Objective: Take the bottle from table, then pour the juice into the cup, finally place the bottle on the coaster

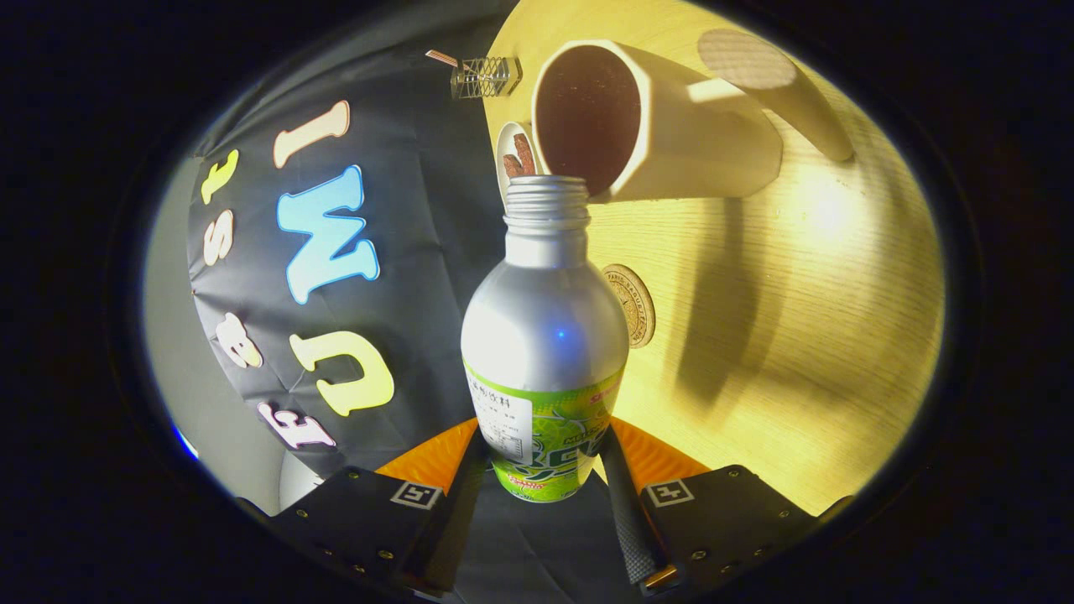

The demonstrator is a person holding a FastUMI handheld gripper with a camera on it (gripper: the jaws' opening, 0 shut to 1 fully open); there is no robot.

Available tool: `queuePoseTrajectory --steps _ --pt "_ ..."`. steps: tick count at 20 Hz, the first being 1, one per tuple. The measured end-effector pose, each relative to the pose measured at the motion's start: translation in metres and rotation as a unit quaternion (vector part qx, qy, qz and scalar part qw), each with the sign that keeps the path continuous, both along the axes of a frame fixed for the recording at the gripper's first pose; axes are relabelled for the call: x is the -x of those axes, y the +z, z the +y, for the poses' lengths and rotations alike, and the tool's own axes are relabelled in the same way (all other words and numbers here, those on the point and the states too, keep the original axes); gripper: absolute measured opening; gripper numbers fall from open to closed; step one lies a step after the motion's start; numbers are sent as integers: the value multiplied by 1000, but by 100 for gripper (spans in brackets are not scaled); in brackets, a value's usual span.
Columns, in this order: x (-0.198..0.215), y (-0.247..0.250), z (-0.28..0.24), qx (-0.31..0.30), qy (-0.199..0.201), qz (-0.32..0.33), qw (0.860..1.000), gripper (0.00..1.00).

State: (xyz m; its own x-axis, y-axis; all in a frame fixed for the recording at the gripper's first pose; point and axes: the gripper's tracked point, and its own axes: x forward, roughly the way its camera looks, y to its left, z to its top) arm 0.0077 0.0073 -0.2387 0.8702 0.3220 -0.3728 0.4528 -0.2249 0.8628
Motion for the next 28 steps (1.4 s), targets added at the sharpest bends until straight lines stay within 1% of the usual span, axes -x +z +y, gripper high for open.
queuePoseTrajectory --steps 9,28 --pt "-2 4 -1 -21 -15 1 1000 73" --pt "-3 11 -5 -50 -26 3 998 73"
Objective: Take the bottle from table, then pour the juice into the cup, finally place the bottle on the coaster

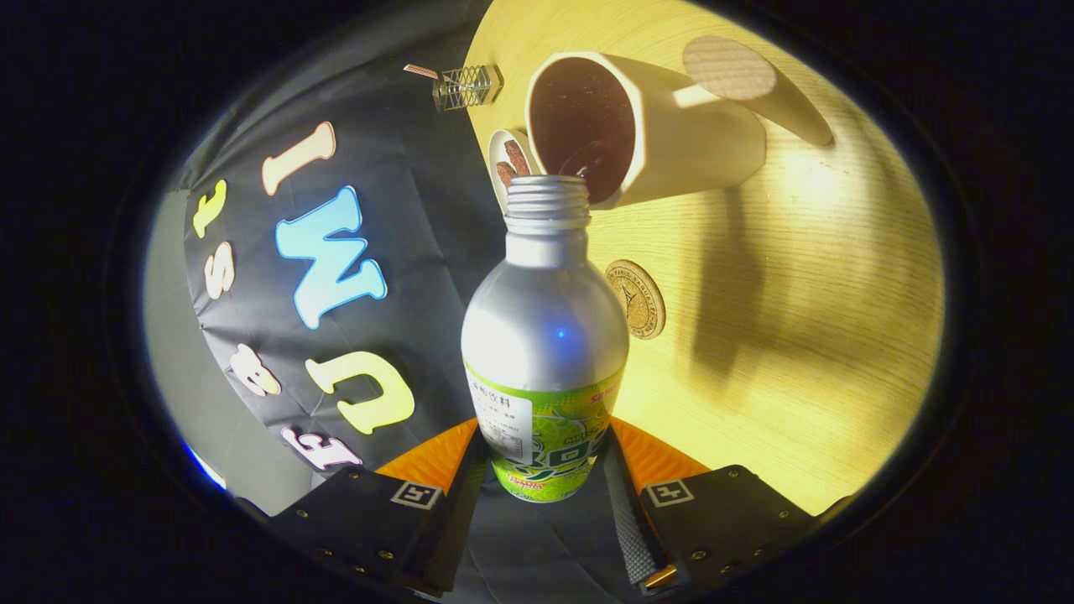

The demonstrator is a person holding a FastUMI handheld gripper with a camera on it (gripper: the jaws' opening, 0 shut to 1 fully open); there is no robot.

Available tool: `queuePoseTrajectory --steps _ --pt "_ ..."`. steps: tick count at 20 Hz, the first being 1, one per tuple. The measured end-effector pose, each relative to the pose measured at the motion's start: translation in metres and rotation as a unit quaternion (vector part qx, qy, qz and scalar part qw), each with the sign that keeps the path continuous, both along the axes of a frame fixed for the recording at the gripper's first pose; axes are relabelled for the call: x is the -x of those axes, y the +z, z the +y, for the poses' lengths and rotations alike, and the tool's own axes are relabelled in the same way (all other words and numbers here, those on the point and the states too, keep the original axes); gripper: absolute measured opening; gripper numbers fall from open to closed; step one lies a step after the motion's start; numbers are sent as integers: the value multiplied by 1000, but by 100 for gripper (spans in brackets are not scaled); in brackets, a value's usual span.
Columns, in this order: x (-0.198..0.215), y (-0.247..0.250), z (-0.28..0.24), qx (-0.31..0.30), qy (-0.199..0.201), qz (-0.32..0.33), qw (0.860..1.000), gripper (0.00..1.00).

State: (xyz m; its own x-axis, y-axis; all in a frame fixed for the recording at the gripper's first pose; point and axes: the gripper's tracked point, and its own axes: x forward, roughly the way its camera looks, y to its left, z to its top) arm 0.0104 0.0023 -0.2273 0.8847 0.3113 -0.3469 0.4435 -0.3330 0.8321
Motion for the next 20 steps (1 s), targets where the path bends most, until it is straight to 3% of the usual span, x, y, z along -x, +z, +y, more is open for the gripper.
queuePoseTrajectory --steps 20 --pt "1 8 -6 -49 -16 1 999 73"
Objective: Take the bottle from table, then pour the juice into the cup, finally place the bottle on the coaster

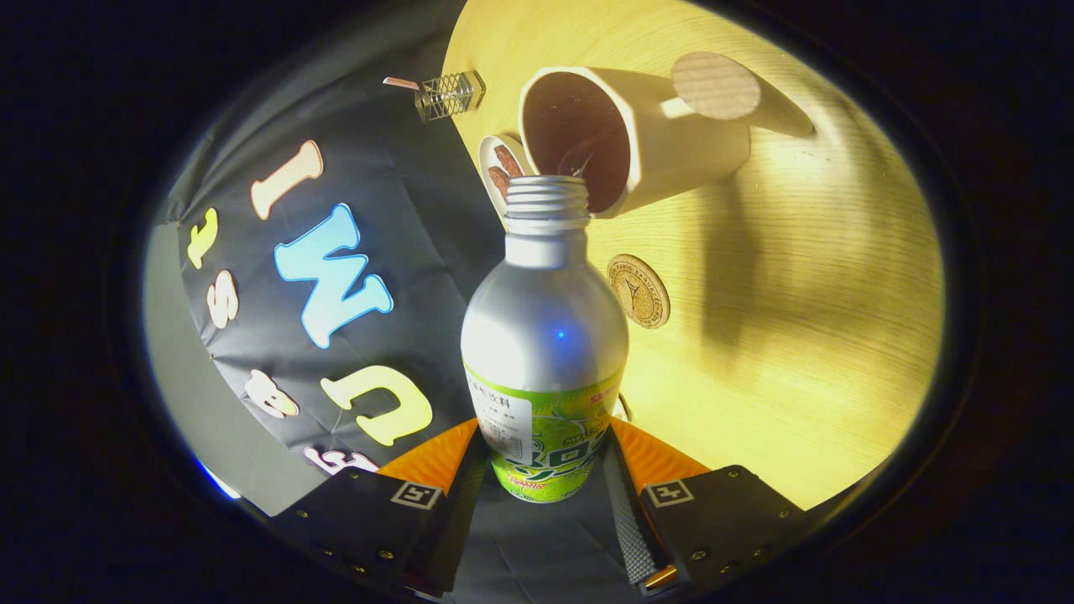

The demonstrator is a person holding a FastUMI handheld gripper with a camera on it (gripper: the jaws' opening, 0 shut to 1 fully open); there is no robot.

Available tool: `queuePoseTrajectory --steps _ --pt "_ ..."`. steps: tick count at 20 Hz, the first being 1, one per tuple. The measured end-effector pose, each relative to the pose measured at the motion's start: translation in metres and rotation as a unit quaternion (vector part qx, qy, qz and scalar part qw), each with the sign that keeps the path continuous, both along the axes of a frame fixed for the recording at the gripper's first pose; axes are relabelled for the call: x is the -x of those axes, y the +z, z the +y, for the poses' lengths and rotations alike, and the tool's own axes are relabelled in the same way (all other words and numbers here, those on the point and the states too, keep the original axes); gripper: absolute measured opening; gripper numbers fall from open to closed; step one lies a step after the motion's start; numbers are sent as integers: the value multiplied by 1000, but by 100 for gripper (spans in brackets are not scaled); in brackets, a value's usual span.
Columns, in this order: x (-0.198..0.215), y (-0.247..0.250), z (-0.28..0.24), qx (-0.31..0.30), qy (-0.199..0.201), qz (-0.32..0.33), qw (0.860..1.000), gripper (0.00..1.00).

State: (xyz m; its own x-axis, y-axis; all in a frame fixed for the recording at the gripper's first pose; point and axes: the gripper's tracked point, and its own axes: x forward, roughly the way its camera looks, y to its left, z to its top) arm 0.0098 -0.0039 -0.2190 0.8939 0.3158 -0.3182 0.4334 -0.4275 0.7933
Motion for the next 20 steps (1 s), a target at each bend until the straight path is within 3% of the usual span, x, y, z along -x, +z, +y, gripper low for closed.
queuePoseTrajectory --steps 20 --pt "-8 15 -7 -50 -5 5 999 73"
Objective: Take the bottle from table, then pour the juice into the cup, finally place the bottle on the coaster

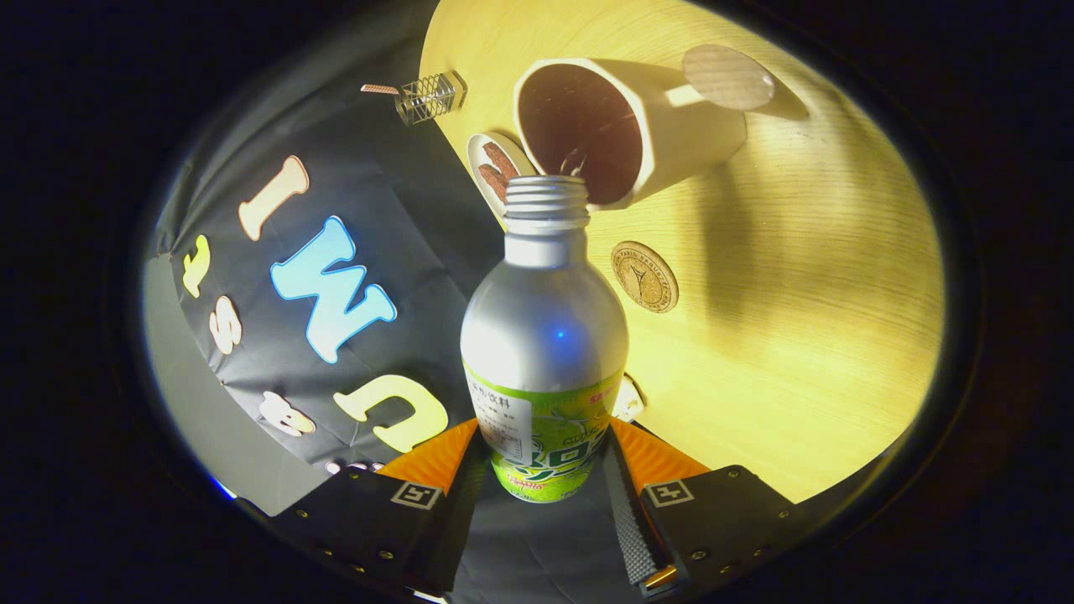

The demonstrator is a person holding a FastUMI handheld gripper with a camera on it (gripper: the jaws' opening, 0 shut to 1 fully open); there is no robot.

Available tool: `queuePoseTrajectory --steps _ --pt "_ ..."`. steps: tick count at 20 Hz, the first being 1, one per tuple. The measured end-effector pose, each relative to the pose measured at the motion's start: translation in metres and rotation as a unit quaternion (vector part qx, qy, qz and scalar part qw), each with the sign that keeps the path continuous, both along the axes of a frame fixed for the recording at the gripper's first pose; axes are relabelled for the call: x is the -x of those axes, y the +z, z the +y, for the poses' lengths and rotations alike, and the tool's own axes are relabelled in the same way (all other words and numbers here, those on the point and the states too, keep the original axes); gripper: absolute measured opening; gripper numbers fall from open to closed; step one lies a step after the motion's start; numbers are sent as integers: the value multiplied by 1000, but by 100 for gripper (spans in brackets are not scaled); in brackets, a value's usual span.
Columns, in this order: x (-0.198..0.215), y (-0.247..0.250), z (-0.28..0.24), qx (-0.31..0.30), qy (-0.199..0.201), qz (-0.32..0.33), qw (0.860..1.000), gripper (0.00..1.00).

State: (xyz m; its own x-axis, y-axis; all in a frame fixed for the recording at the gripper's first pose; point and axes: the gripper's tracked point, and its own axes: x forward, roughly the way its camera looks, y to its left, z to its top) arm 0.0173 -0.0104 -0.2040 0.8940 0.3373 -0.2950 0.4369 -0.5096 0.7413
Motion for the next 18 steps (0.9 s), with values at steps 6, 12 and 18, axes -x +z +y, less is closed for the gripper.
queuePoseTrajectory --steps 6,12,18 --pt "-2 9 -1 -16 1 -4 1000 73" --pt "-4 15 -1 -29 -1 -6 1000 73" --pt "-7 21 1 -42 0 -5 999 73"
